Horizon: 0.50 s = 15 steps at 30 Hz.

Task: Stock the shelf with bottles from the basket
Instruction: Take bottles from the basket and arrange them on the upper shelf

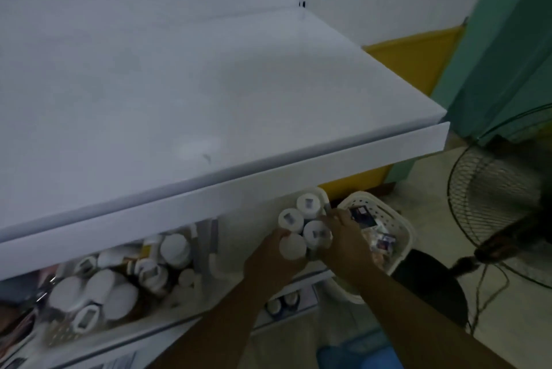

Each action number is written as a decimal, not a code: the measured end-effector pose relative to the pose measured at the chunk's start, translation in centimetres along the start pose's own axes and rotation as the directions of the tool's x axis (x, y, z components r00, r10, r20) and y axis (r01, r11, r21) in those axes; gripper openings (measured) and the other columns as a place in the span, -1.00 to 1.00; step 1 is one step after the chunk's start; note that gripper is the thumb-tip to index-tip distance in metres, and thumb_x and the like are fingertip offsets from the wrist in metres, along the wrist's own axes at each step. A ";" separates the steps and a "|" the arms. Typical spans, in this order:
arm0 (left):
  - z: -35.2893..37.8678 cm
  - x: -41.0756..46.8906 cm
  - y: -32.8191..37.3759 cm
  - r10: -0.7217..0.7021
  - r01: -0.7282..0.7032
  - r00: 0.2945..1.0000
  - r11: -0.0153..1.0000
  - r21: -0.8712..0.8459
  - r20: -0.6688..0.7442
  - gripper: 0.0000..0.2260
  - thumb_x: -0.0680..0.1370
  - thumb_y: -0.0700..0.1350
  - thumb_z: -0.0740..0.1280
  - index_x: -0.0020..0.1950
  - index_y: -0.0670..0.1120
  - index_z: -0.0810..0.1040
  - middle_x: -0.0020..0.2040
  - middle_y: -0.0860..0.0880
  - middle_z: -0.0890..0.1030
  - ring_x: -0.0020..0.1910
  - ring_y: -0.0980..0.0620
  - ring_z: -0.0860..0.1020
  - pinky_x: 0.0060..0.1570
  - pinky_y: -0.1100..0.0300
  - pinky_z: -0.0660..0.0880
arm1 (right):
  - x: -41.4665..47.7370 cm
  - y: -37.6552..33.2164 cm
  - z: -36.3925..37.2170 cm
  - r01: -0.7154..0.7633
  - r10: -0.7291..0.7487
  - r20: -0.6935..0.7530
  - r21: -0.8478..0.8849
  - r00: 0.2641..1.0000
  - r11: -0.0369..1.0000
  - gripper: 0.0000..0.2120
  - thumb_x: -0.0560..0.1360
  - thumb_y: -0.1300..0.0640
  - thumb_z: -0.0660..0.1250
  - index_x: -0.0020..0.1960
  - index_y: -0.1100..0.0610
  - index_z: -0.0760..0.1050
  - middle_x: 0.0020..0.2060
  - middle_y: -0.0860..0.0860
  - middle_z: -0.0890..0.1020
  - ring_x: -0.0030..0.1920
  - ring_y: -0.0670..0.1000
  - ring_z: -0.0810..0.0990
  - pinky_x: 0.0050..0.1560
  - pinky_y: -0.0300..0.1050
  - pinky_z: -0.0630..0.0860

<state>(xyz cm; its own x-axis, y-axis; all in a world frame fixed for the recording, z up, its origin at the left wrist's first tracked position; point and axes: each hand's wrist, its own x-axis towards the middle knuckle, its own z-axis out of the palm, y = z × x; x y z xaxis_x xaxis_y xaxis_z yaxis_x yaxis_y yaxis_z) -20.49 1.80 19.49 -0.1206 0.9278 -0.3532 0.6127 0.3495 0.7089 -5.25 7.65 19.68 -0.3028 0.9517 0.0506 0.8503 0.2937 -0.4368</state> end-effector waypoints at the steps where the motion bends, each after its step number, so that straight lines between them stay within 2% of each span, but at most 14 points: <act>1: 0.2 0.0 0.0 -0.034 0.034 0.999 0.999 -0.005 -0.026 -0.54 0.34 0.19 0.40 0.17 0.16 0.38 0.05 0.19 0.46 0.06 0.15 0.46 0.08 0.19 0.39 | 0.0 0.1 0.3 -0.016 0.016 0.008 0.000 1.000 1.000 -0.57 0.40 -0.01 0.32 0.25 0.04 0.40 0.25 0.05 0.45 0.20 0.03 0.43 0.11 -0.23 0.33; 4: 0.2 0.4 0.4 -0.121 0.121 0.985 0.993 -0.008 -0.121 -0.47 0.30 0.14 0.44 0.22 0.15 0.36 0.04 0.09 0.56 0.04 0.02 0.57 -0.04 0.14 0.47 | 0.3 0.1 0.6 -0.041 0.040 0.047 0.015 0.998 0.999 -0.39 0.33 -0.02 0.37 0.32 0.03 0.27 0.24 0.09 0.35 0.12 0.11 0.44 0.01 -0.05 0.47; 5: 0.2 0.6 0.5 -0.146 0.146 0.980 0.989 -0.009 -0.133 -0.44 0.31 0.10 0.45 0.26 0.12 0.35 0.08 0.05 0.58 0.06 -0.02 0.58 -0.02 0.10 0.49 | 0.5 0.2 0.7 -0.030 0.030 0.056 0.000 0.998 1.000 -0.37 0.31 -0.01 0.39 0.32 0.04 0.26 0.23 0.11 0.35 0.11 0.13 0.44 -0.02 -0.02 0.50; 7: 0.5 0.8 0.3 -0.154 0.151 0.979 0.988 -0.032 -0.134 -0.41 0.35 0.06 0.44 0.33 0.09 0.30 0.22 0.00 0.53 0.18 -0.06 0.52 0.16 0.02 0.47 | 0.8 0.4 1.0 0.004 0.002 0.056 -0.098 0.998 0.995 -0.38 0.31 -0.01 0.39 0.31 0.07 0.29 0.20 0.13 0.36 0.09 0.16 0.44 -0.07 0.00 0.50; 8: 0.6 0.8 0.2 -0.145 0.138 0.980 0.989 -0.058 -0.136 -0.42 0.38 0.08 0.42 0.35 0.09 0.28 0.30 0.00 0.45 0.27 -0.06 0.45 0.27 -0.02 0.40 | 0.8 0.5 1.1 0.008 -0.002 0.052 -0.123 0.999 0.992 -0.39 0.31 -0.02 0.39 0.31 0.06 0.30 0.20 0.13 0.37 0.09 0.16 0.45 -0.07 -0.01 0.50; 10: 0.7 0.8 0.3 -0.149 0.121 0.978 0.976 -0.180 -0.148 -0.45 0.41 0.12 0.37 0.35 0.10 0.29 0.36 0.03 0.37 0.34 -0.03 0.35 0.37 -0.05 0.30 | 0.8 0.4 0.9 0.006 0.000 0.048 -0.128 0.999 0.992 -0.39 0.31 -0.05 0.40 0.30 0.04 0.32 0.20 0.13 0.37 0.09 0.16 0.45 -0.04 -0.02 0.50; 13: -0.2 0.6 0.9 -0.161 0.084 0.969 0.927 -0.365 -0.188 -0.67 0.45 0.03 0.38 0.18 0.05 0.45 0.21 -0.04 0.53 0.21 -0.06 0.48 0.30 -0.07 0.40 | 0.4 -0.4 -0.4 -0.051 0.056 0.043 -0.107 0.997 0.993 -0.45 0.29 -0.13 0.41 0.23 0.00 0.42 0.17 0.12 0.43 0.13 0.16 0.44 0.05 0.00 0.47; 14: -1.0 0.1 1.0 -0.163 0.059 0.962 0.907 -0.416 -0.220 -0.73 0.44 -0.04 0.42 0.11 0.06 0.47 0.12 -0.02 0.56 0.14 -0.04 0.52 0.22 -0.02 0.47 | 0.2 -0.9 -1.0 -0.070 0.073 0.049 -0.048 0.996 0.996 -0.49 0.29 -0.13 0.42 0.18 0.02 0.46 0.14 0.11 0.48 0.13 0.16 0.47 0.07 0.01 0.47; 15: -2.0 -0.6 1.0 -0.155 0.017 0.956 0.878 -0.478 -0.250 -0.73 0.42 -0.11 0.45 0.05 0.08 0.47 0.04 0.02 0.58 0.06 0.00 0.54 0.10 0.10 0.53 | -0.1 -1.6 -1.8 -0.091 0.085 0.072 0.091 0.994 0.992 -0.54 0.29 -0.09 0.44 0.13 0.05 0.49 0.08 0.09 0.53 0.11 0.14 0.50 0.06 0.01 0.49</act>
<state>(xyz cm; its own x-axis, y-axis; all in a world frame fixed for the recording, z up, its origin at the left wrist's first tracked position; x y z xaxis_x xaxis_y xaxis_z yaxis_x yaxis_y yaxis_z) -21.36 1.81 21.64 -0.4058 0.8652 -0.2945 0.1624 0.3853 0.9084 -5.82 7.22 22.02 -0.2600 0.9642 -0.0515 0.8316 0.1965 -0.5194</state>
